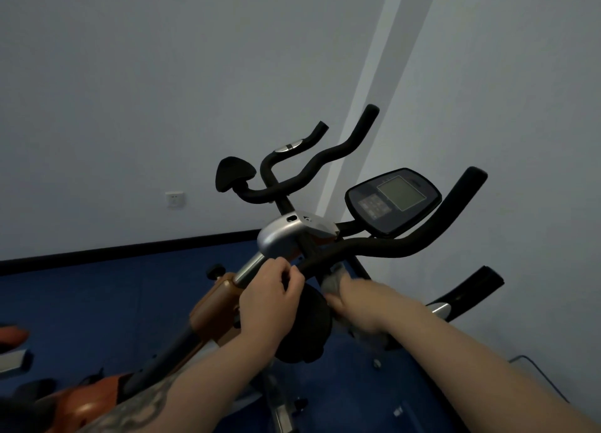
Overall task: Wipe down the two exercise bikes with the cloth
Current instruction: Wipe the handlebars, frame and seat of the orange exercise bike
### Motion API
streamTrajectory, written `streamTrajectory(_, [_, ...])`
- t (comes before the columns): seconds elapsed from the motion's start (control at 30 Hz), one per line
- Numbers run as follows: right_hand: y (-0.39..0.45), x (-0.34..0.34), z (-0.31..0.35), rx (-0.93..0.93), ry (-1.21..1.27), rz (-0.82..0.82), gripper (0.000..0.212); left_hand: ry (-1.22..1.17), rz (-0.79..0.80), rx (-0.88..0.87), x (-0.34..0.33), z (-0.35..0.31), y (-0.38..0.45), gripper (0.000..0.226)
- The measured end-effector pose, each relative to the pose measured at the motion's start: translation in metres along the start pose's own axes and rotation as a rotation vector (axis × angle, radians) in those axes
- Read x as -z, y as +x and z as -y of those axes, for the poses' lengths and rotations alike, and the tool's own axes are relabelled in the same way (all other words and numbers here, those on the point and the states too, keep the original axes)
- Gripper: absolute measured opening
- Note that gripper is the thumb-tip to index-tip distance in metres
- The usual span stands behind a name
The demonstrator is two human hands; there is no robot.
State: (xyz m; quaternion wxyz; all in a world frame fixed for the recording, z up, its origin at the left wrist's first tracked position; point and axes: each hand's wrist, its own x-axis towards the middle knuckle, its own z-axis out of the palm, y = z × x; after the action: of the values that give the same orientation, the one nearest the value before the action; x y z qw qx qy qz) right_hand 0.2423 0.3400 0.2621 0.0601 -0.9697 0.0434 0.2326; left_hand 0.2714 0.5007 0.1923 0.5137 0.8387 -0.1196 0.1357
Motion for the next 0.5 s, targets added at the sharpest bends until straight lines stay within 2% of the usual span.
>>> streamTrajectory(0.07, [0.009,0.003,0.003,0.022,0.131,-0.067,0.057,0.012,-0.009,-0.009,0.000,-0.001,0.000,0.024])
streamTrajectory(0.1, [0.006,-0.001,0.000,0.031,0.109,-0.079,0.059,0.016,-0.014,-0.010,0.001,-0.002,-0.001,0.025])
streamTrajectory(0.2, [-0.020,-0.022,-0.022,0.064,-0.133,-0.047,0.067,0.031,-0.006,-0.009,0.001,-0.001,-0.002,0.026])
streamTrajectory(0.27, [-0.022,-0.023,-0.028,0.076,-0.205,-0.025,0.063,0.021,-0.002,-0.003,0.000,0.000,-0.001,0.025])
streamTrajectory(0.37, [0.001,-0.005,-0.004,0.050,-0.149,-0.058,0.046,0.010,-0.015,-0.002,-0.001,-0.001,0.001,0.024])
streamTrajectory(0.43, [0.010,-0.008,0.006,0.012,-0.018,-0.150,0.050,0.007,-0.017,-0.005,-0.001,-0.002,0.000,0.025])
streamTrajectory(0.5, [-0.001,-0.016,0.001,0.018,-0.061,-0.205,0.051,0.029,-0.016,-0.003,0.001,-0.002,-0.001,0.025])
